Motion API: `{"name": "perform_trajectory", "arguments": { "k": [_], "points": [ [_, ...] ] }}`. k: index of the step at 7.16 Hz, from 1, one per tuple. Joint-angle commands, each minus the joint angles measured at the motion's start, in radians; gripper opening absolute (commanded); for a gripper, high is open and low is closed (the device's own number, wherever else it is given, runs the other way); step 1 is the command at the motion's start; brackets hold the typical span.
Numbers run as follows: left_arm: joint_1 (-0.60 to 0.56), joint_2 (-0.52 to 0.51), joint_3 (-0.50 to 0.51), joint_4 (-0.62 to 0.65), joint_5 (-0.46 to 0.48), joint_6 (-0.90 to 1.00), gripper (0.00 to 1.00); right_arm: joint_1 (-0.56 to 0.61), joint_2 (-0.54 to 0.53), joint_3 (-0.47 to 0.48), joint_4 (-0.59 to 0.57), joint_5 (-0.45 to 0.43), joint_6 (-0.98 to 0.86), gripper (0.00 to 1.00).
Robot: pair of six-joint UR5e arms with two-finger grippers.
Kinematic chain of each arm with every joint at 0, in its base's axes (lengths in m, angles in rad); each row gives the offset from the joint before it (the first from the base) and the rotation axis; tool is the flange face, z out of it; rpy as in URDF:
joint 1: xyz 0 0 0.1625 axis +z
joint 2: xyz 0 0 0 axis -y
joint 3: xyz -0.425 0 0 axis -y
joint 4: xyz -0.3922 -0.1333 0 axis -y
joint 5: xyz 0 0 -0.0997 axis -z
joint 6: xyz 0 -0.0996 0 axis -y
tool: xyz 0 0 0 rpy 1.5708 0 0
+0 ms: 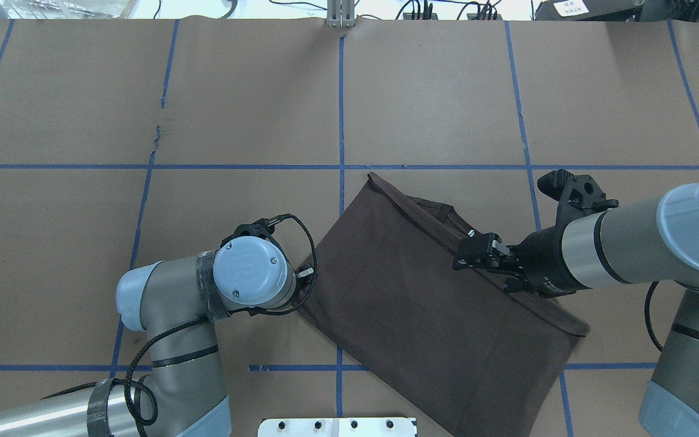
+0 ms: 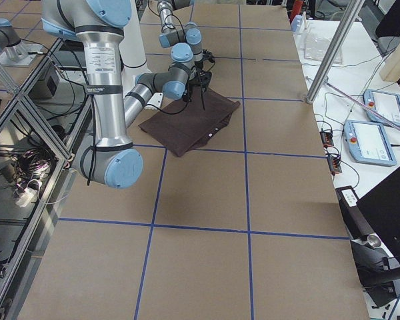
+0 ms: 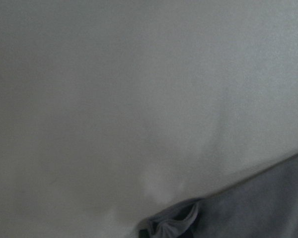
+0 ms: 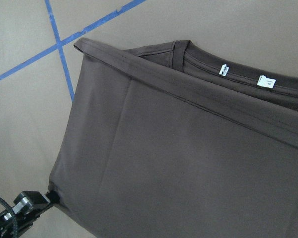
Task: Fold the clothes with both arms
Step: 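Move the left gripper to the shirt's far edge while the right gripper holds, then rotate the shirt upright with the left gripper while the right gripper releases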
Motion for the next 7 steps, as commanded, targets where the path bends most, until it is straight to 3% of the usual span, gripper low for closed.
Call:
{"name": "perform_trajectory", "arguments": {
  "k": [1, 3, 5, 7],
  "points": [
    [-0.01, -0.003, 0.0, 0.005, -0.003, 0.002, 0.0, 0.009, 0.0, -0.007, 0.0, 0.002, 0.0, 1.0],
    [-0.067, -0.006, 0.001, 0.007, -0.003, 0.017, 0.0, 0.013, -0.002, -0.008, 0.0, 0.002, 0.0, 1.0],
    [-0.191, -0.006, 0.03, 0.004, -0.003, 0.158, 0.0, 0.013, 0.0, -0.008, 0.0, 0.002, 0.0, 1.0],
    [-0.279, -0.044, 0.126, -0.01, 0.005, 0.256, 0.0, 0.019, 0.001, -0.02, 0.001, -0.002, 0.0, 1.0]
  ]
}}
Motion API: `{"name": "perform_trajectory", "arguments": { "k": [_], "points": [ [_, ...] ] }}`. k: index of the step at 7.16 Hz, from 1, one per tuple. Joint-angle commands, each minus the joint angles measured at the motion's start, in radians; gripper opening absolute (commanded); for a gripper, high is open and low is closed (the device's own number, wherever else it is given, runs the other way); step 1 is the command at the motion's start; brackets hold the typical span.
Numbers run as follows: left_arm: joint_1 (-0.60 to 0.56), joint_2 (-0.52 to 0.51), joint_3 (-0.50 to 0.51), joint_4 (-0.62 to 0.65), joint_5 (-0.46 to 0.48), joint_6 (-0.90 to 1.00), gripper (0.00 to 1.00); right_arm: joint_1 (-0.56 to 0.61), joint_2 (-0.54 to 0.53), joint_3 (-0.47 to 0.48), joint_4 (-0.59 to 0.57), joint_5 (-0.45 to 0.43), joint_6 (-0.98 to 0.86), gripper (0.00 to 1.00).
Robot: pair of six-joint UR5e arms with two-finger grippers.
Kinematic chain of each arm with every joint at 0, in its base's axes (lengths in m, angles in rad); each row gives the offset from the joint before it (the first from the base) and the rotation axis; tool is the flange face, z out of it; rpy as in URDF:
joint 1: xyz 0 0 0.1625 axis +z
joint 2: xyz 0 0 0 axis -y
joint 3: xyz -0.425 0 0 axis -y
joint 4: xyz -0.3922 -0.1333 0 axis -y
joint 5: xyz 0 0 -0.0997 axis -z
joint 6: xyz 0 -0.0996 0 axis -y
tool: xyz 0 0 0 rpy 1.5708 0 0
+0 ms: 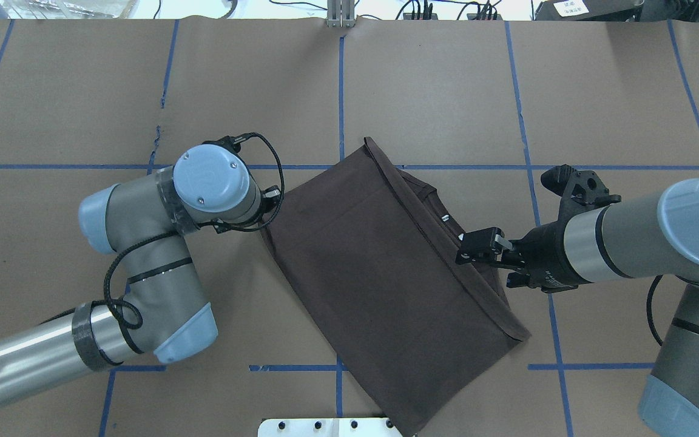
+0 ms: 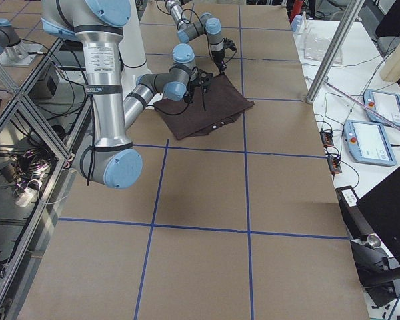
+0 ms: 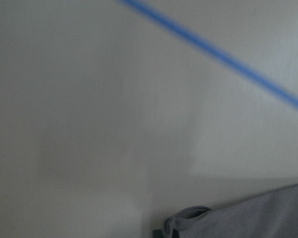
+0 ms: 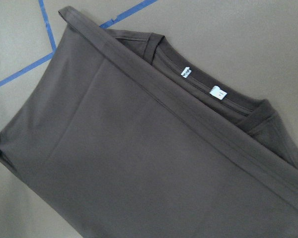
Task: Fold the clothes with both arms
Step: 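Rotate the shirt upright with the left gripper while the right gripper releases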
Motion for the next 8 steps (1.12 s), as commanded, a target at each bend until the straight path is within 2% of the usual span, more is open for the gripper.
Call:
{"name": "perform_trajectory", "arguments": {
  "k": [1, 2, 4, 5, 6, 8],
  "points": [
    [-0.102, -0.046, 0.133, -0.08, 0.007, 0.097, 0.0, 0.01, 0.003, -0.022, 0.004, -0.004, 0.0, 1.0],
    [-0.136, -0.089, 0.232, -0.158, 0.008, 0.169, 0.0, 0.013, 0.004, -0.024, 0.004, -0.006, 0.0, 1.0],
    [-0.15, -0.265, 0.532, -0.386, 0.029, 0.212, 0.0, 0.016, 0.012, -0.028, 0.004, -0.013, 0.0, 1.0],
    [-0.15, -0.308, 0.629, -0.49, 0.072, 0.241, 0.0, 0.018, 0.02, -0.033, 0.003, -0.012, 0.0, 1.0],
    [-0.15, -0.343, 0.712, -0.564, 0.097, 0.292, 0.0, 0.021, 0.024, -0.037, 0.003, -0.012, 0.0, 1.0],
    [-0.152, -0.344, 0.739, -0.596, 0.114, 0.294, 0.0, 0.023, 0.026, -0.053, 0.001, -0.015, 0.0, 1.0]
  ]
}}
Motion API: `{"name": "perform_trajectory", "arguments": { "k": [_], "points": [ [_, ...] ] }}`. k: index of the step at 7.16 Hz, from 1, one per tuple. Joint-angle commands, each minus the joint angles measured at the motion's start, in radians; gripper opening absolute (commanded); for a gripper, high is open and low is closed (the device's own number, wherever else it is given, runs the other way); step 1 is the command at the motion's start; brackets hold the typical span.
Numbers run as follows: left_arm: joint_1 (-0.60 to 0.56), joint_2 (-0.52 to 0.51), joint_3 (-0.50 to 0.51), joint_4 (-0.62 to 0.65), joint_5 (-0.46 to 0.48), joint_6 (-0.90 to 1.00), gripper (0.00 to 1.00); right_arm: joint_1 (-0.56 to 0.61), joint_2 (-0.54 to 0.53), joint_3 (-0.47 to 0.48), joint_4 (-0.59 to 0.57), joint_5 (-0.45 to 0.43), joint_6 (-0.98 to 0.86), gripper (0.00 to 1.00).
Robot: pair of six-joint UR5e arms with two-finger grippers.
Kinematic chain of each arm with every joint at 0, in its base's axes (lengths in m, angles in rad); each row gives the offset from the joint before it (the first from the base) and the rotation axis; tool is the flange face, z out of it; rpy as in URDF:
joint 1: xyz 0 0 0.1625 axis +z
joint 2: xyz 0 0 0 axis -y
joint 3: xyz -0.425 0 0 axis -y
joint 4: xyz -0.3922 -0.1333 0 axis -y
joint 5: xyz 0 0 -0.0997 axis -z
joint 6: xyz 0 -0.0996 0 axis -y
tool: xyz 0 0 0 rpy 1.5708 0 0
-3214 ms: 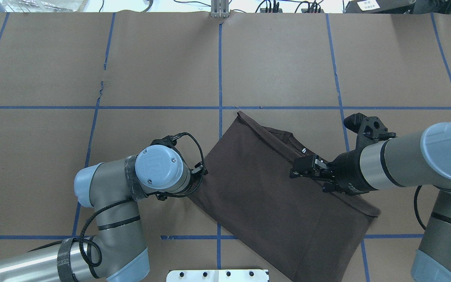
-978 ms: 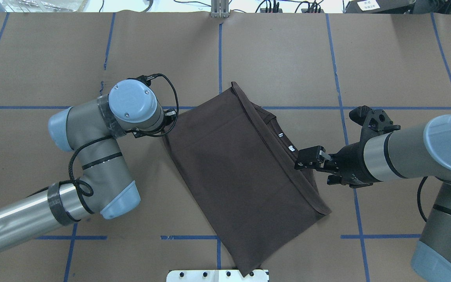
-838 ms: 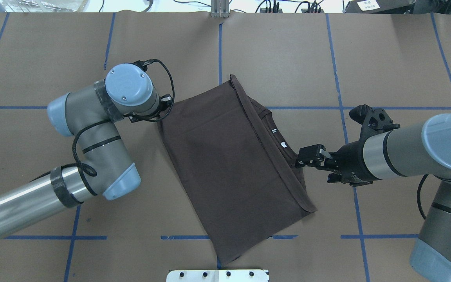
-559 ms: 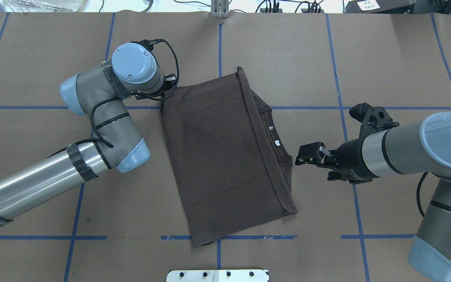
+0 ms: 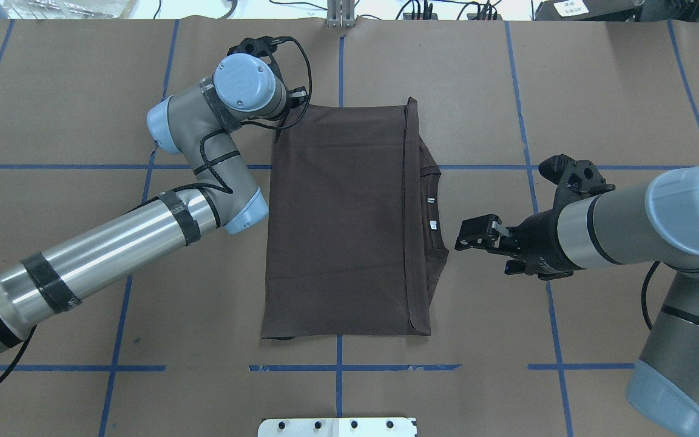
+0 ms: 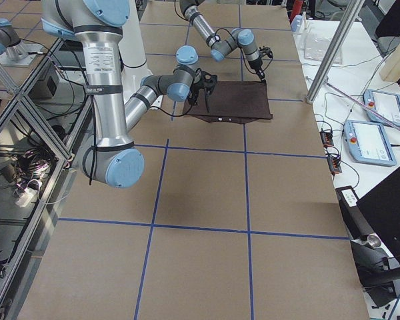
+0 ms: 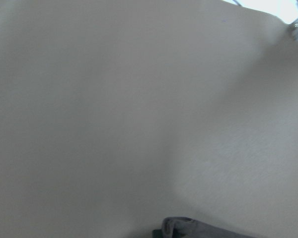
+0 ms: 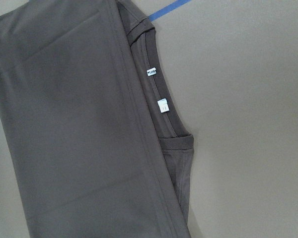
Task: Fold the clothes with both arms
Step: 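Rotate the shirt upright with the left gripper while the right gripper releases, then move the right gripper along the shirt's side edge to straighten it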
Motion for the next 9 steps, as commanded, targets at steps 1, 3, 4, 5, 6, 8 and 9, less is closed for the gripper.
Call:
{"name": "perform_trajectory", "arguments": {
  "k": [1, 3, 4, 5, 6, 8, 9],
  "points": [
    [-0.013, -0.001, 0.029, -0.025, 0.02, 0.016, 0.99, 0.004, 0.019, -0.027, -0.004, -0.002, -0.003, 1.0],
    [-0.071, 0.015, -0.041, 0.034, -0.027, 0.049, 1.0, 0.015, 0.081, -0.074, -0.087, -0.02, -0.015, 1.0],
    [-0.089, 0.074, -0.16, 0.123, -0.14, 0.135, 1.0, 0.015, 0.156, -0.096, -0.207, -0.025, -0.093, 1.0],
    [-0.093, 0.176, -0.342, 0.216, -0.157, 0.15, 1.0, 0.013, 0.231, -0.125, -0.322, -0.028, -0.189, 1.0],
    [-0.093, 0.253, -0.503, 0.287, -0.157, 0.153, 1.0, 0.009, 0.291, -0.186, -0.37, -0.032, -0.259, 1.0],
    [-0.087, 0.279, -0.653, 0.407, -0.209, 0.153, 1.0, -0.043, 0.379, -0.33, -0.373, -0.048, -0.288, 1.0],
    [-0.08, 0.279, -0.702, 0.448, -0.22, 0.152, 1.0, -0.084, 0.384, -0.332, -0.399, -0.048, -0.291, 1.0]
  ]
}}
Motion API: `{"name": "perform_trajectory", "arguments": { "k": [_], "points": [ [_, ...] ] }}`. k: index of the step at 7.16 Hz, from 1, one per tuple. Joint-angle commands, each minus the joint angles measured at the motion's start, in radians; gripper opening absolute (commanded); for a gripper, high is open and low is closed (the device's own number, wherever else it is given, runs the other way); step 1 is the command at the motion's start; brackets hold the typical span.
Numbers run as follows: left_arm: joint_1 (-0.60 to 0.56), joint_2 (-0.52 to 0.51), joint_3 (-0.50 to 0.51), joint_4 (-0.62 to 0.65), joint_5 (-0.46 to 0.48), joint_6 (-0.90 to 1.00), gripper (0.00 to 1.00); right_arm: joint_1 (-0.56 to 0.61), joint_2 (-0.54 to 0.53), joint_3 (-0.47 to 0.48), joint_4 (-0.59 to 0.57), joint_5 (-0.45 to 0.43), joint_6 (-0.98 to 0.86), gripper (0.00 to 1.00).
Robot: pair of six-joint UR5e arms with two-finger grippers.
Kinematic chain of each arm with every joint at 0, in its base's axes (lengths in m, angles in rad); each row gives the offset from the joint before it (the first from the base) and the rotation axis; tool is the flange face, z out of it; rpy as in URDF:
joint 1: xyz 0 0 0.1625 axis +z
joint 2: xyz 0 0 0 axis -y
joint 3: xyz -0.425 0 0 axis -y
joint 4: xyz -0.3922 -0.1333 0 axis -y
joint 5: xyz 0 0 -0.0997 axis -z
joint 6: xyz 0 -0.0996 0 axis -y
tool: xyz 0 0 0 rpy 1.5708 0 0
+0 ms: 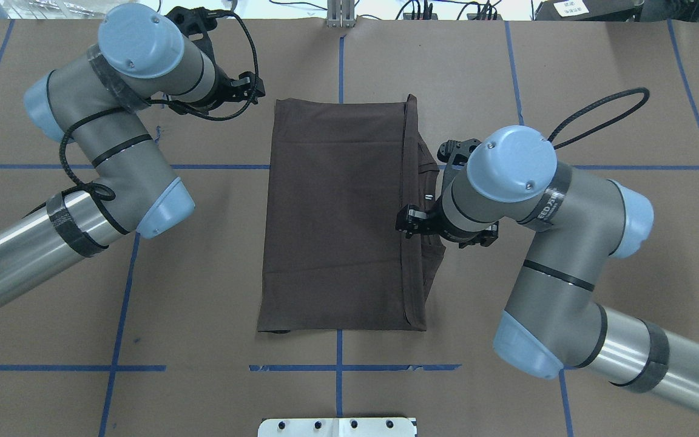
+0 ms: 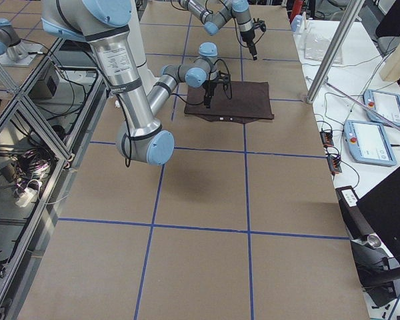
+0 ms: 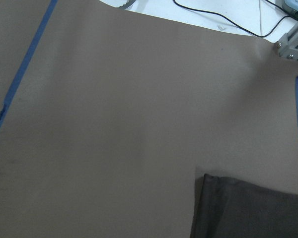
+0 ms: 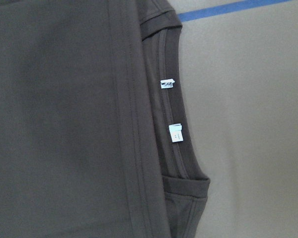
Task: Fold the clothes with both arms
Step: 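Move the right gripper along the shirt's side edge to straighten it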
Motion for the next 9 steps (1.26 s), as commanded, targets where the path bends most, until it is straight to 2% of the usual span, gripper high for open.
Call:
{"name": "perform_trajectory", "arguments": {
  "k": [1, 2, 4, 9],
  "points": [
    [0.023, 0.008, -0.102, 0.084, -0.023, -0.001, 1.0, -0.083, 0.025, -0.03, -0.076, -0.011, -0.015, 1.0],
    [0.024, 0.019, -0.111, 0.086, -0.023, -0.001, 1.0, -0.121, 0.042, -0.036, -0.123, -0.014, -0.021, 1.0],
    [0.025, 0.023, -0.114, 0.086, -0.023, -0.004, 1.0, -0.166, 0.045, -0.073, -0.142, -0.013, -0.049, 1.0],
    [0.025, 0.026, -0.119, 0.085, -0.026, -0.011, 1.0, -0.175, 0.032, -0.093, -0.153, -0.002, -0.078, 1.0]
  ]
}}
